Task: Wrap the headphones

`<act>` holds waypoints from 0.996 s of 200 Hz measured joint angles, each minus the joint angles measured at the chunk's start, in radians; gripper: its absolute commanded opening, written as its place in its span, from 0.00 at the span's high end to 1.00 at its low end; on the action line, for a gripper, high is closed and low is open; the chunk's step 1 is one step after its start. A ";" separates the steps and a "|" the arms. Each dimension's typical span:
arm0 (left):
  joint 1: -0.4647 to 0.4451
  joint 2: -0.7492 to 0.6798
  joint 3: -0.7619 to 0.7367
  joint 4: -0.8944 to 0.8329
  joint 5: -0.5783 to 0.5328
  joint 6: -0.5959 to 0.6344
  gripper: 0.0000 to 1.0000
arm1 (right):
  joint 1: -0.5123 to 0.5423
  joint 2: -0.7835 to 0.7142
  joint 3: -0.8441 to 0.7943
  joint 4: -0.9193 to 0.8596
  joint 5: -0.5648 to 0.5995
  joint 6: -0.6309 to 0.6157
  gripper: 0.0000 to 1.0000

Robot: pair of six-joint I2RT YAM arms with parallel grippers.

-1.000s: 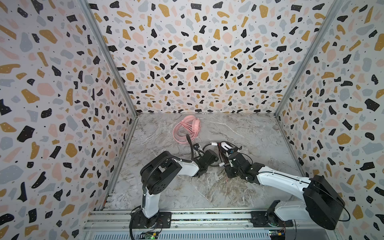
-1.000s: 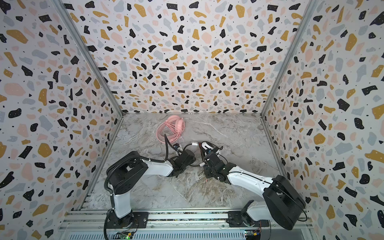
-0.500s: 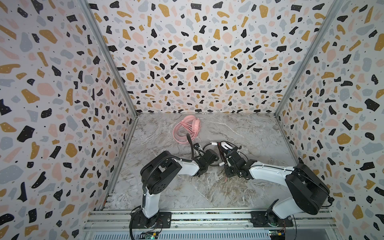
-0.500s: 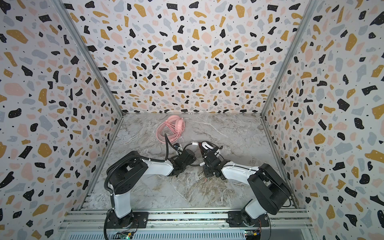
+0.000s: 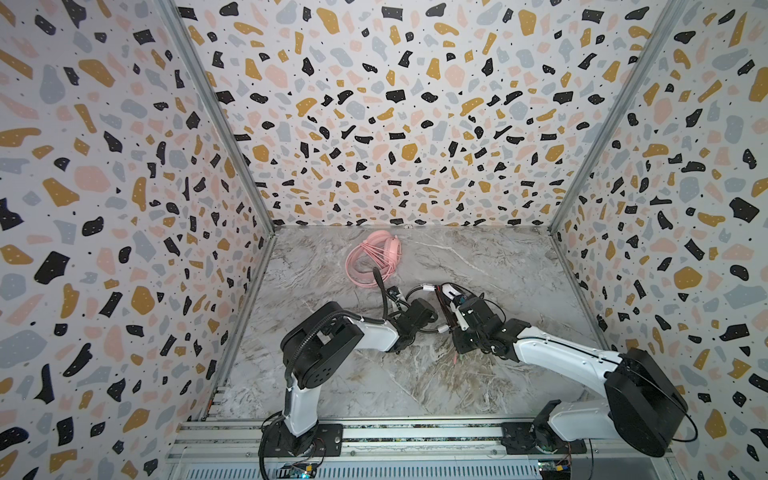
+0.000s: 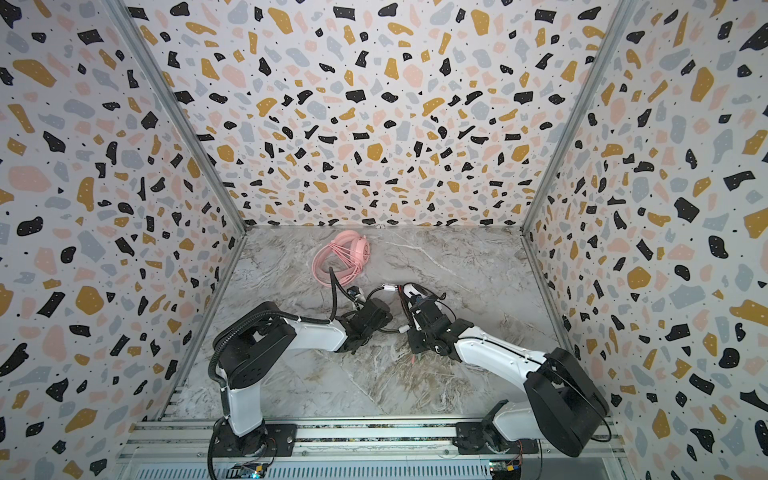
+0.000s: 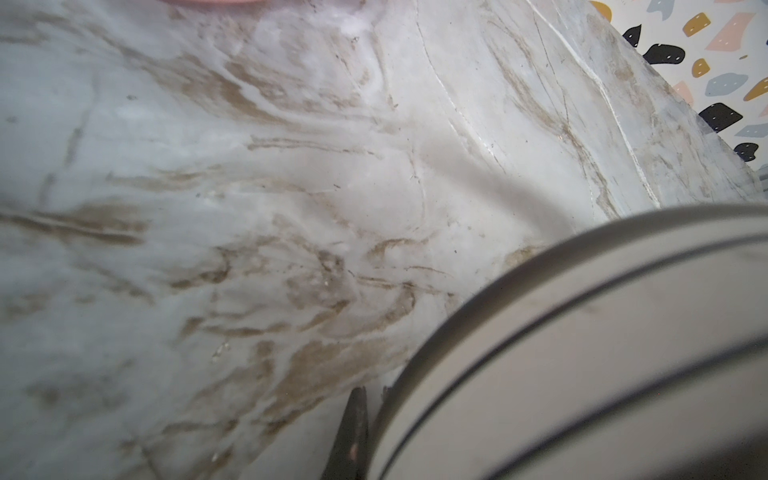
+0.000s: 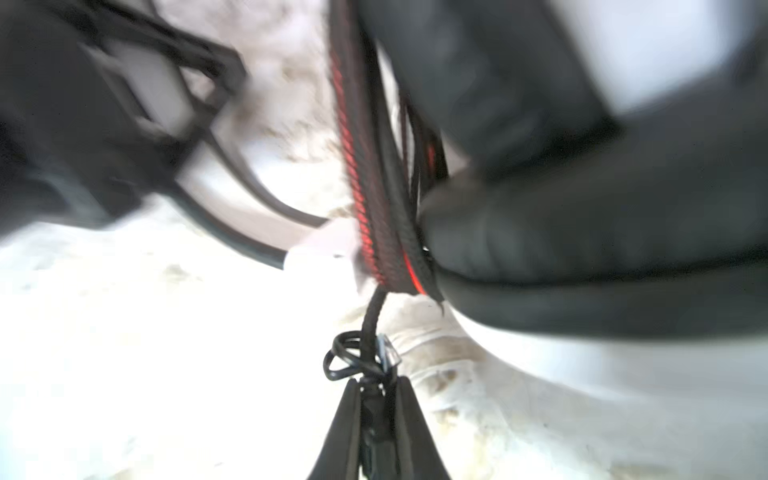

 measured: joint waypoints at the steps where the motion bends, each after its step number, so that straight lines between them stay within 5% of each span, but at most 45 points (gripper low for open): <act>1: 0.000 0.000 0.000 0.000 0.000 0.000 0.95 | 0.000 -0.001 0.001 -0.001 -0.002 0.000 0.96; 95: -0.001 0.000 -0.005 0.012 0.021 0.000 1.00 | -0.038 0.122 0.062 0.118 -0.143 0.085 0.96; 199: -0.034 -0.009 -0.127 0.211 -0.057 -0.068 1.00 | -0.101 0.277 0.119 0.297 -0.212 0.285 0.97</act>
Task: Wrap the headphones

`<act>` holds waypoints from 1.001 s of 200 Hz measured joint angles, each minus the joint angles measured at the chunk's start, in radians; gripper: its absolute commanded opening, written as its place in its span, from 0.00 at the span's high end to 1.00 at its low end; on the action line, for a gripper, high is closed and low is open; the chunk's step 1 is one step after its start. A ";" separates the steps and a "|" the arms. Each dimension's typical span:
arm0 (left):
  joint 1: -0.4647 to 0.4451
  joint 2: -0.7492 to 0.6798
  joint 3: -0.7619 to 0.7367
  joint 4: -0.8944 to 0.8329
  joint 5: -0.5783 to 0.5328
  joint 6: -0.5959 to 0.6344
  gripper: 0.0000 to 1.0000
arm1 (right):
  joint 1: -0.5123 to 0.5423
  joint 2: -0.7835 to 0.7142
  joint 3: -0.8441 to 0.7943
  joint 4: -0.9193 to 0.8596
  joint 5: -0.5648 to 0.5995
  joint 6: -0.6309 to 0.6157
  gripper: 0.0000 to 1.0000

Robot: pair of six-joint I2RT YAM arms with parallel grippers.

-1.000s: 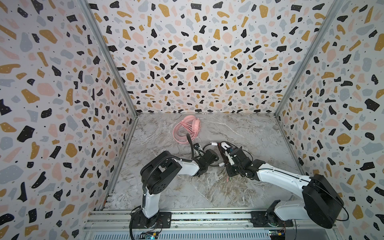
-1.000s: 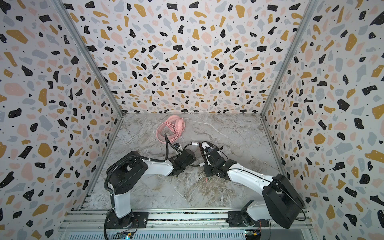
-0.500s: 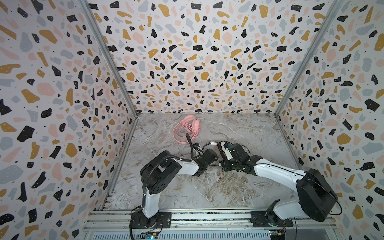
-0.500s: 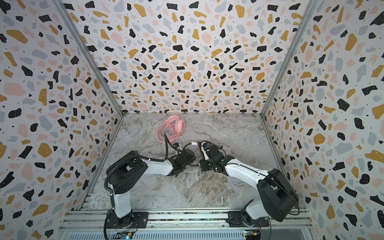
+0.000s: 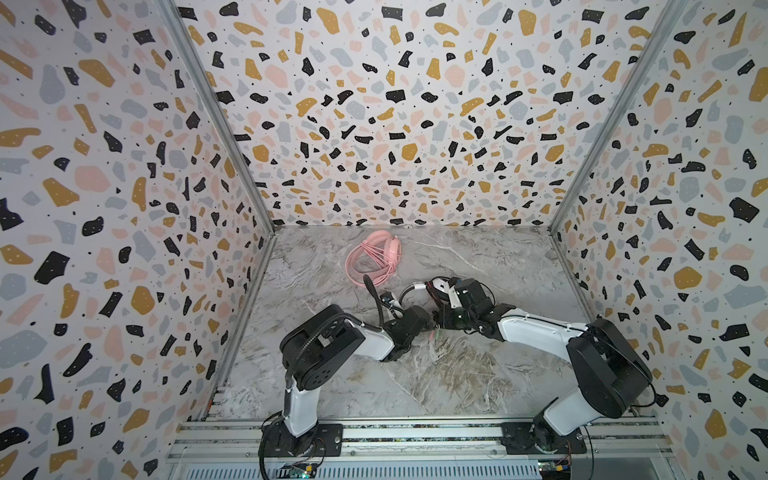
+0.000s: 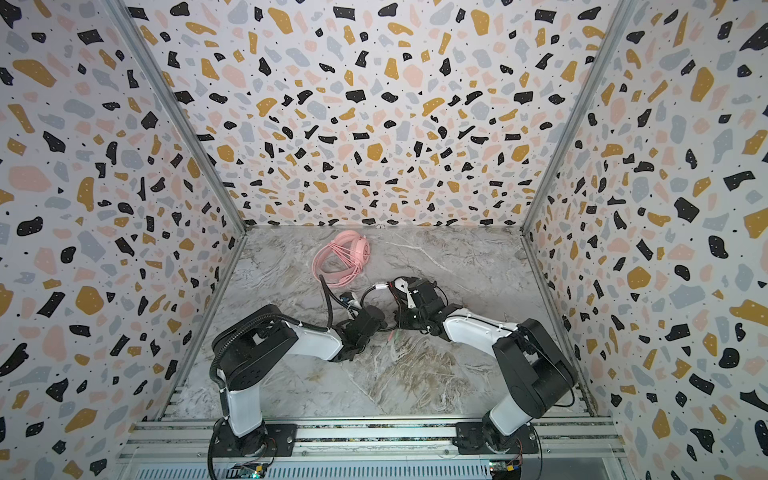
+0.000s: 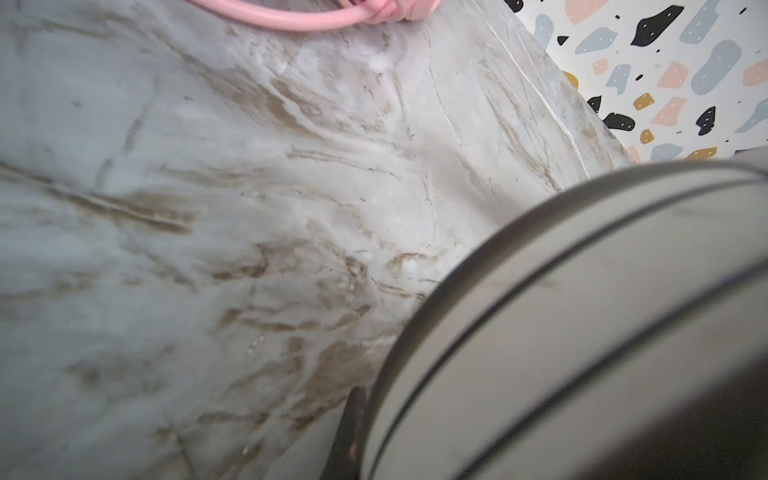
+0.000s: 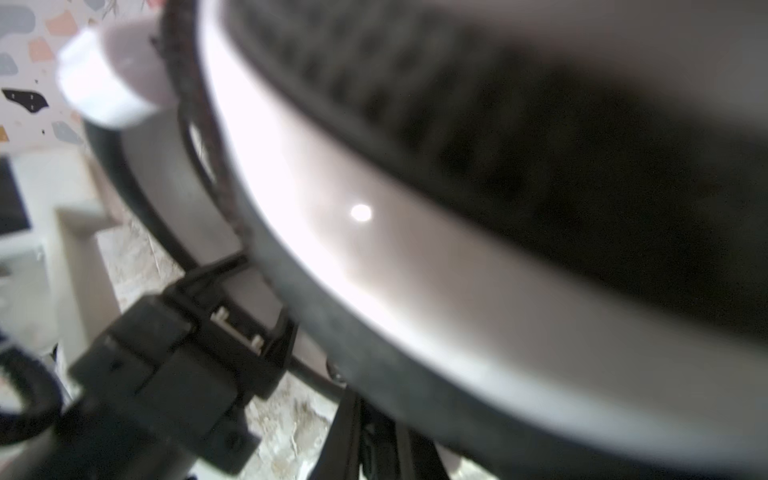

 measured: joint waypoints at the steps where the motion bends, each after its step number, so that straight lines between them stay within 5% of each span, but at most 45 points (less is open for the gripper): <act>1: 0.000 0.000 0.000 0.000 -0.001 -0.001 1.00 | 0.000 0.001 0.001 0.001 0.000 0.001 0.97; 88: -0.054 -0.071 -0.109 0.064 -0.061 -0.079 1.00 | 0.075 0.077 0.058 0.021 0.213 0.017 0.98; 200: -0.057 -0.163 -0.146 0.024 0.008 -0.036 1.00 | 0.161 0.237 0.202 -0.020 0.568 -0.200 0.99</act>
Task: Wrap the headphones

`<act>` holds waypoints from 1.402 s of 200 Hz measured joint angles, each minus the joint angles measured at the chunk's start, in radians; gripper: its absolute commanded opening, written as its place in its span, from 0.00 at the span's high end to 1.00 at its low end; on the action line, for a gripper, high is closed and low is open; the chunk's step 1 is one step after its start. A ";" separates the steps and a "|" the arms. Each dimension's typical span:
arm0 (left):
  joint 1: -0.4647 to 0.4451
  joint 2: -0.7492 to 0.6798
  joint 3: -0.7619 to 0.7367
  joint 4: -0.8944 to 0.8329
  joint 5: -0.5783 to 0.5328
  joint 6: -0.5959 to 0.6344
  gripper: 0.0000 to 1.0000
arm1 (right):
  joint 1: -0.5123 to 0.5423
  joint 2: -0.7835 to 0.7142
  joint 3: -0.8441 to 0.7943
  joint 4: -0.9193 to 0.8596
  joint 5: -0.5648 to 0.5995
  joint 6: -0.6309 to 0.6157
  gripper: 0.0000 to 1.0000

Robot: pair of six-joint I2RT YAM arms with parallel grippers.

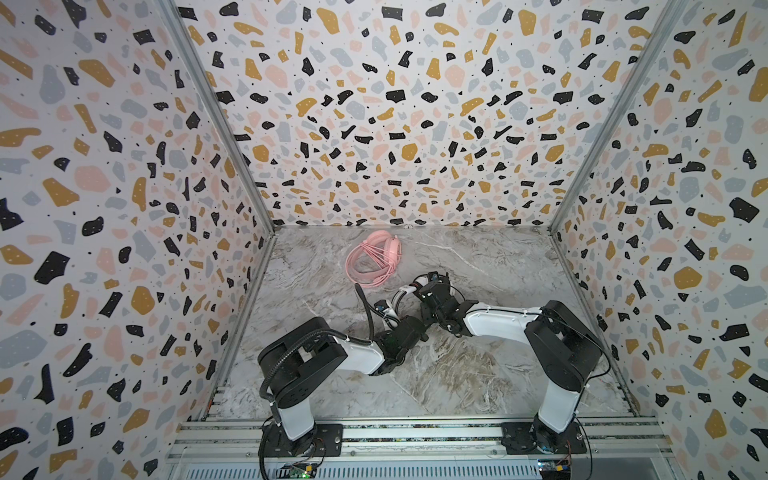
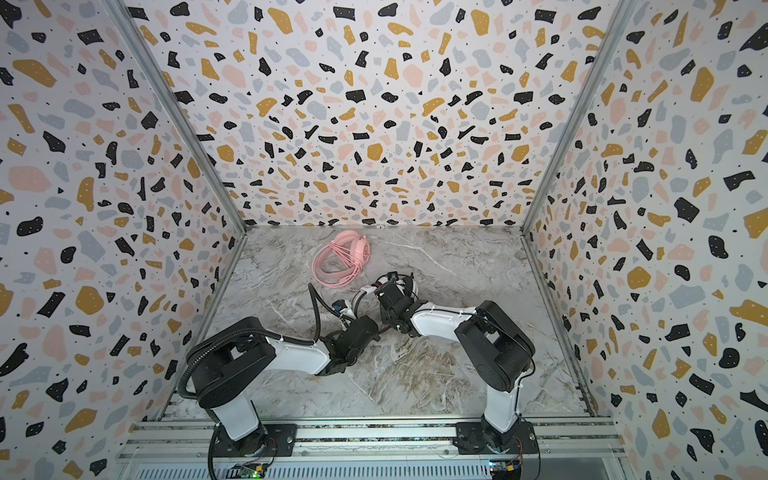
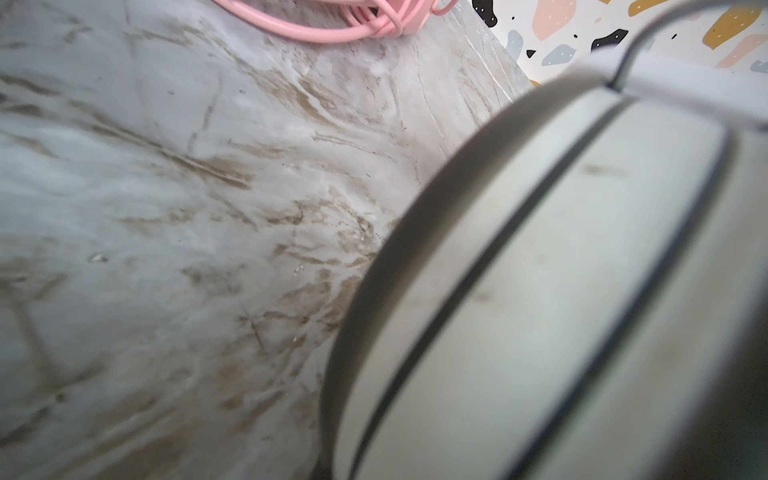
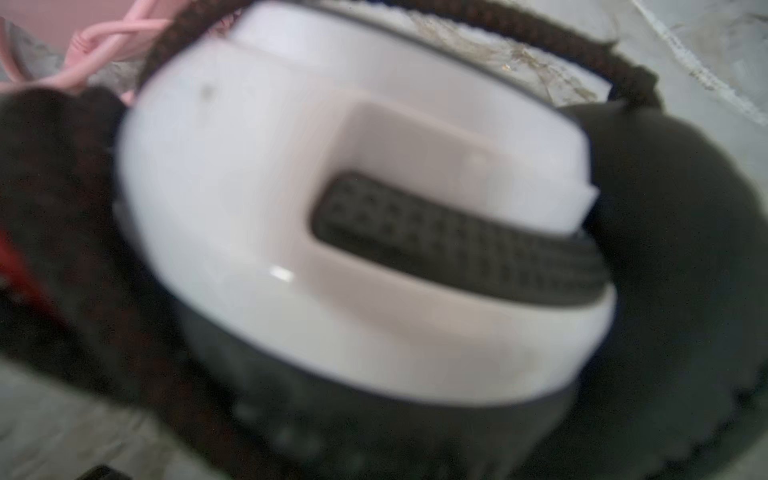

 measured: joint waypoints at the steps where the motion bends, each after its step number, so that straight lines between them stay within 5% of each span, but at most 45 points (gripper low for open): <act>1: 0.000 0.000 0.000 0.001 0.002 0.000 1.00 | 0.000 0.000 0.000 0.000 0.002 -0.002 0.99; 51: 0.012 -0.030 -0.028 0.023 0.076 0.007 1.00 | 0.001 -0.012 -0.023 0.008 0.022 -0.054 0.90; 95: 0.061 -0.040 -0.026 0.000 0.191 0.033 1.00 | -0.017 -0.094 -0.117 0.044 -0.121 -0.092 0.64; 162: 0.071 -0.039 0.027 -0.054 0.277 0.071 1.00 | -0.057 -0.242 -0.211 0.057 -0.285 -0.085 0.49; 280: 0.090 0.012 0.132 -0.101 0.351 0.095 1.00 | -0.196 -0.451 -0.219 -0.066 -0.652 -0.076 0.47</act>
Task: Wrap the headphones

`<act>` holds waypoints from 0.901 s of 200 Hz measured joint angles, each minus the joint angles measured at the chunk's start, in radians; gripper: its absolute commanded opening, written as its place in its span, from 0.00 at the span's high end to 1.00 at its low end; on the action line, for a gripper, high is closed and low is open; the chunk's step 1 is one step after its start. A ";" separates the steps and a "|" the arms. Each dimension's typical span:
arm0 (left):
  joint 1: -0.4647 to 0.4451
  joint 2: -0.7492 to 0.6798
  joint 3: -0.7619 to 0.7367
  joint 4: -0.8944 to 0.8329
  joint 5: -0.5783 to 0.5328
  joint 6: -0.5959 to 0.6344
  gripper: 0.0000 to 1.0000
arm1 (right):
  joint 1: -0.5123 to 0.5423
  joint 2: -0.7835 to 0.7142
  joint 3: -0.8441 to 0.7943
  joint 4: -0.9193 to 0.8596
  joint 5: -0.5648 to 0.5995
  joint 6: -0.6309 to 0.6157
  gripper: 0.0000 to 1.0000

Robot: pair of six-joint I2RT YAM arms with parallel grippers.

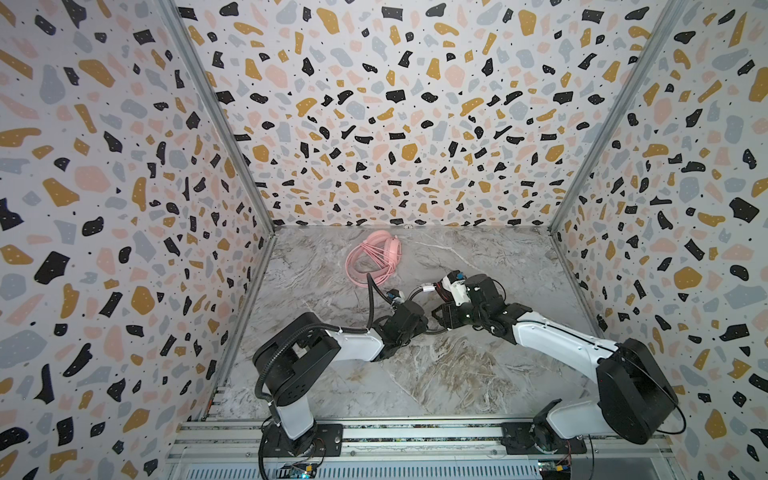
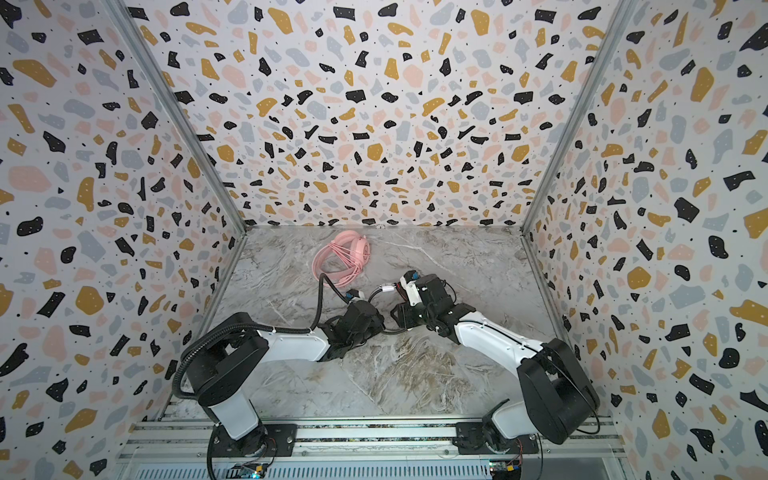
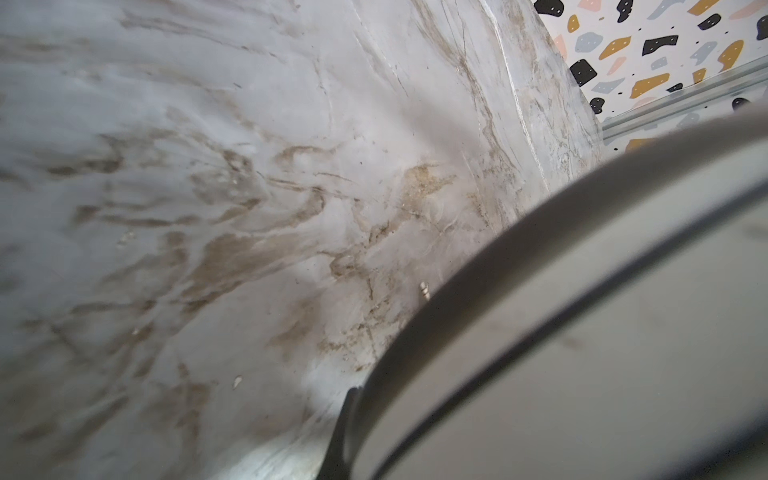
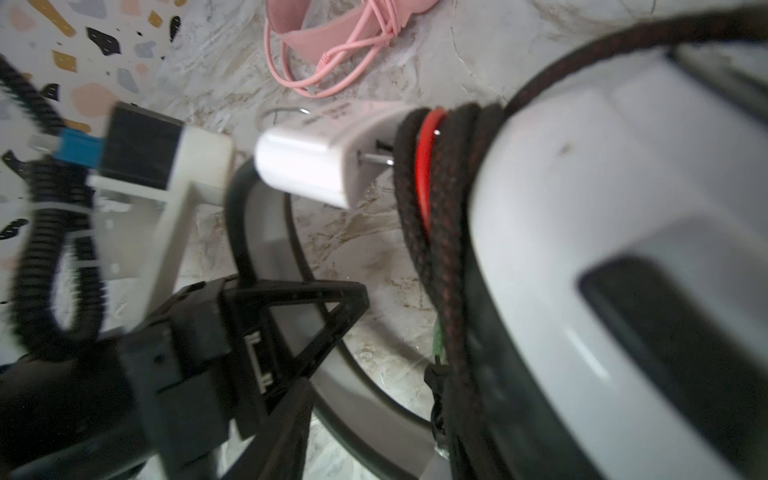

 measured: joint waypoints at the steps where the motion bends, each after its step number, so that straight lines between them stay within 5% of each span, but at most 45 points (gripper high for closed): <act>1: 0.000 0.001 0.002 0.000 0.000 0.000 1.00 | -0.001 -0.002 -0.001 0.000 -0.003 0.000 0.47; 57: 0.024 0.137 0.127 -0.043 0.055 0.016 0.96 | -0.069 -0.216 -0.044 -0.003 -0.095 0.018 0.47; 135: 0.062 0.384 0.499 -0.159 0.056 0.005 0.85 | -0.076 -0.619 -0.277 -0.064 0.004 0.087 0.48; 180: 0.084 0.460 0.631 -0.196 0.061 -0.009 0.77 | -0.076 -0.701 -0.325 -0.149 0.050 0.104 0.48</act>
